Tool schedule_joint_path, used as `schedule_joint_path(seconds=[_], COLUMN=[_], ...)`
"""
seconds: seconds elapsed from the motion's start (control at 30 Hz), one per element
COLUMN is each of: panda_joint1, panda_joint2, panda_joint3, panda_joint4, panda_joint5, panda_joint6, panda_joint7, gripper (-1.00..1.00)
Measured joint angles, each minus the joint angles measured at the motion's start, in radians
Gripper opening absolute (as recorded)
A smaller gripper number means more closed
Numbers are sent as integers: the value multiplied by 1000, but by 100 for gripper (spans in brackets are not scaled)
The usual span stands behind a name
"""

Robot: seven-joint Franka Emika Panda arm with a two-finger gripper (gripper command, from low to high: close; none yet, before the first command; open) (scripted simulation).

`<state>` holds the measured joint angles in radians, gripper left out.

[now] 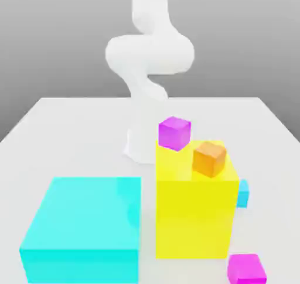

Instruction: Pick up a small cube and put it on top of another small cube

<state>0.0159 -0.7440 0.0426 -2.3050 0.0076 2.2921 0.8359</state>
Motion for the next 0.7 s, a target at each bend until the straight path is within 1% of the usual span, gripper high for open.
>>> schedule_joint_path(seconds=[0.17, 0.33, 0.5, 0.6, 0.63, 0.7], panda_joint1=[47, 97, 151, 183, 192, 193], panda_joint2=[164, 325, 501, 629, 663, 680], panda_joint3=[145, 307, 471, 562, 578, 571], panda_joint4=[-110, -232, -368, -462, -493, -559], panda_joint5=[47, 71, 58, 4, -8, 47], panda_joint6=[90, 191, 311, 397, 428, 504], panda_joint7=[154, 334, 555, 735, 784, 797], gripper=[0, 0, 0, 0, 0, 0])
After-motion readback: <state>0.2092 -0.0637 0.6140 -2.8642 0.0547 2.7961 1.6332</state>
